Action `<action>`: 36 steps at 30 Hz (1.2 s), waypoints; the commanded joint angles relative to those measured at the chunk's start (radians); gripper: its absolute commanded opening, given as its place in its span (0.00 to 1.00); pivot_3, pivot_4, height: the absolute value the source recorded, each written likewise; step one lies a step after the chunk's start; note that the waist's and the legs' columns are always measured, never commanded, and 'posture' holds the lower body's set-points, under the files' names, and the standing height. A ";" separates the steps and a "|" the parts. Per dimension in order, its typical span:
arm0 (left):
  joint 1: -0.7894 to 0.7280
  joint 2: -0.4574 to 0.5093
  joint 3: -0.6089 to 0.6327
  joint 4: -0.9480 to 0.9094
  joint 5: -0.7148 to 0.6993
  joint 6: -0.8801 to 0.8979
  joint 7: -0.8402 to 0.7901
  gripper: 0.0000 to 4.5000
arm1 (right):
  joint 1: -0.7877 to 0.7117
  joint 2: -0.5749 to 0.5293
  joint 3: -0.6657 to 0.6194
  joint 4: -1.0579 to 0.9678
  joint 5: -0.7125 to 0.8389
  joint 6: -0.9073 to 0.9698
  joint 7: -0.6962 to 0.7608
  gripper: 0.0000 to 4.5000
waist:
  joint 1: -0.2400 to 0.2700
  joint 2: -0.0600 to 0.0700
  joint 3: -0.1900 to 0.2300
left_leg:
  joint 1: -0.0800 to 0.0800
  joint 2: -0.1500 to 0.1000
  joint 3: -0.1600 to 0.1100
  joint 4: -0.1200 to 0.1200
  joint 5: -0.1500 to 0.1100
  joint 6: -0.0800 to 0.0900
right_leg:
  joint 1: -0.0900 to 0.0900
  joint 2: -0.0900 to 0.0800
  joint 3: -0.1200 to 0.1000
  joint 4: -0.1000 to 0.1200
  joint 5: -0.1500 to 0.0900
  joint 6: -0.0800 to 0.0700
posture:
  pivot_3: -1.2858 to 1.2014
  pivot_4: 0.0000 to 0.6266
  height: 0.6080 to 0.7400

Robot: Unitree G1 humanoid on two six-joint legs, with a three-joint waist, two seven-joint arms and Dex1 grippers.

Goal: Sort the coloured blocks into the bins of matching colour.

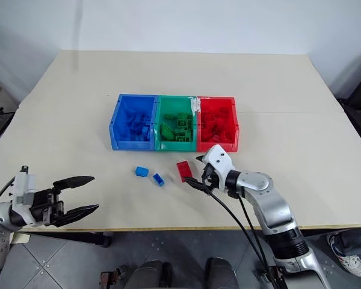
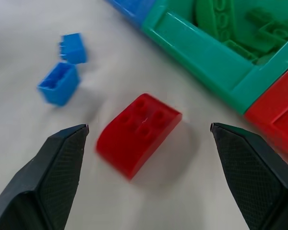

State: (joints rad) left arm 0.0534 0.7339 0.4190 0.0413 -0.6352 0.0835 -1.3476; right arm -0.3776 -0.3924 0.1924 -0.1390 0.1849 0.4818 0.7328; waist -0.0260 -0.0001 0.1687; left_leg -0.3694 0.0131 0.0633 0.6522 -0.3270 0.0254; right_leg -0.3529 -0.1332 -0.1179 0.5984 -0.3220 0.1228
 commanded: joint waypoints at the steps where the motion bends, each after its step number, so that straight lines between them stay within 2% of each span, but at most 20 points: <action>1: 0.015 -0.002 0.044 -0.033 -0.052 -0.023 -0.038 1.00 | -0.009 0.043 0.021 0.036 -0.043 -0.006 -0.075 0.95 | -0.003 0.000 0.000 | 0.000 0.000 0.000 0.000 0.000 0.000 | 0.000 0.000 0.000 0.001 0.000 0.000 | 0.52 0.24 1.00; 7: 0.013 -0.003 0.048 -0.041 -0.056 -0.022 -0.028 1.00 | -0.019 0.110 0.046 0.099 -0.073 -0.029 -0.129 0.95 | -0.005 -0.001 -0.001 | 0.001 0.000 0.001 0.000 0.000 0.000 | -0.004 0.001 0.001 0.007 0.000 0.000 | 0.52 0.24 1.00; 16: 0.007 -0.016 0.034 -0.057 -0.051 -0.018 -0.006 1.00 | -0.044 0.130 0.046 0.099 -0.037 -0.028 -0.077 0.95 | -0.004 -0.002 -0.001 | 0.000 0.000 0.001 0.000 0.000 0.000 | -0.004 0.001 0.002 0.008 0.000 0.000 | 0.52 0.24 1.00; 30: 0.019 -0.040 0.018 -0.099 -0.046 -0.014 0.041 1.00 | -0.128 0.228 0.068 0.310 -0.116 -0.084 -0.165 0.95 | -0.009 -0.002 -0.002 | 0.001 0.000 0.001 0.000 0.000 0.000 | -0.005 0.001 0.002 0.011 0.000 0.000 | 0.52 0.24 1.00; 33: 0.021 -0.042 0.015 -0.106 -0.045 -0.012 0.050 1.00 | -0.100 0.210 0.067 0.287 -0.126 -0.083 -0.165 0.81 | -0.007 -0.003 -0.002 | 0.001 0.000 0.001 0.000 0.000 0.000 | -0.005 0.001 0.002 0.011 0.000 0.000 | 0.52 0.24 1.00; 36: 0.017 -0.045 0.011 -0.097 -0.041 -0.015 0.052 1.00 | -0.072 0.178 0.053 0.226 -0.108 -0.068 -0.131 0.59 | -0.005 -0.004 -0.003 | 0.001 0.000 0.000 0.000 0.000 0.000 | -0.005 0.001 0.002 0.011 0.000 0.000 | 0.52 0.24 1.00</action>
State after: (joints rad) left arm 0.0679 0.6876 0.4219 -0.0307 -0.6668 0.0745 -1.2997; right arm -0.4777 -0.1908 0.2501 0.1106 0.0700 0.3940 0.5813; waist -0.0307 -0.0041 0.1658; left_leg -0.3683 0.0131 0.0634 0.6520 -0.3271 0.0251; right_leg -0.3578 -0.1328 -0.1154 0.6096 -0.3220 0.1228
